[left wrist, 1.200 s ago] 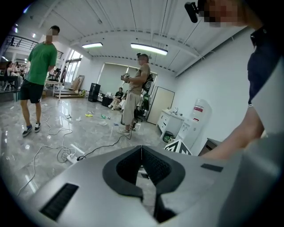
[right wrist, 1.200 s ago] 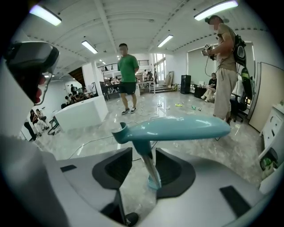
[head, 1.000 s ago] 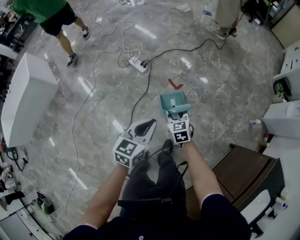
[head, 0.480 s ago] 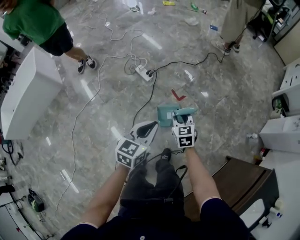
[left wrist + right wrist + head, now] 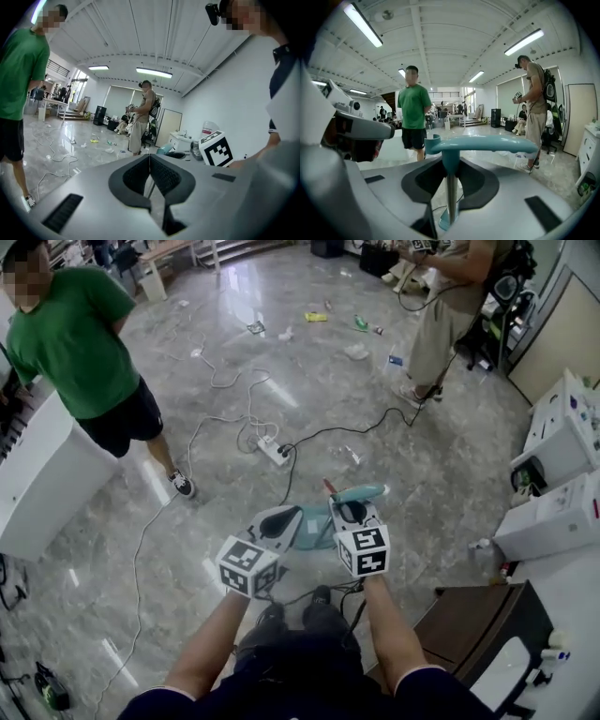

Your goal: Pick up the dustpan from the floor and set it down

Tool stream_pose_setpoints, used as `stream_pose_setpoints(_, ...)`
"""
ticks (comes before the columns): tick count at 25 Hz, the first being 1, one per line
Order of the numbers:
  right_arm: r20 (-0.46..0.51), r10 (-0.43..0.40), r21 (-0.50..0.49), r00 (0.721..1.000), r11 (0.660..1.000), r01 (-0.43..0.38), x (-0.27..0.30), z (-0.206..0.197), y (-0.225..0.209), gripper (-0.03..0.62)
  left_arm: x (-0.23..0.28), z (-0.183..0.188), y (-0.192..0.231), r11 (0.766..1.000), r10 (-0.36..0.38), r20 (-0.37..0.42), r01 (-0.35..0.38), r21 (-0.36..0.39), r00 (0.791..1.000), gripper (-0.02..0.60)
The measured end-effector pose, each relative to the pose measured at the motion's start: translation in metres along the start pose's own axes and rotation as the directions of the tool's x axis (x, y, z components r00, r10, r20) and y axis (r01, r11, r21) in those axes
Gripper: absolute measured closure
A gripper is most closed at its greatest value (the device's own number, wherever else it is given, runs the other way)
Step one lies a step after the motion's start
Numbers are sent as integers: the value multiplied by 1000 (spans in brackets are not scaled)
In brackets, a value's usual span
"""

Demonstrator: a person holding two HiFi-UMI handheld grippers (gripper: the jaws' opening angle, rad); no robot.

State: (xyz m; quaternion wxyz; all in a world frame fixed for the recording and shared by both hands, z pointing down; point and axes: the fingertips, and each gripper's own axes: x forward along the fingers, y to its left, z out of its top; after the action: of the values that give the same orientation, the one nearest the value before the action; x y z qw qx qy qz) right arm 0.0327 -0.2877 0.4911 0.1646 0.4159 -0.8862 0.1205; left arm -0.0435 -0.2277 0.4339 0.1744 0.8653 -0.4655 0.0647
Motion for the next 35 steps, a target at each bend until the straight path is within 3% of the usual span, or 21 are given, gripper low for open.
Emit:
stream_pose_setpoints(8,199,-62,-40,978,997,72,-58,111,38,499,-43,69,-9,996,-73,121,66,59,990,568)
stream_pose_setpoints(13,241,-59,-68,969,995,78,-68,149,47,499,-53,100,-11,993,-92,177,77,90,980,568)
stream_pose_setpoints(35,233,-69,-49,970,995,82,-77,146,63,499,-60,99,-12,988,-115,195,92,121,974,568)
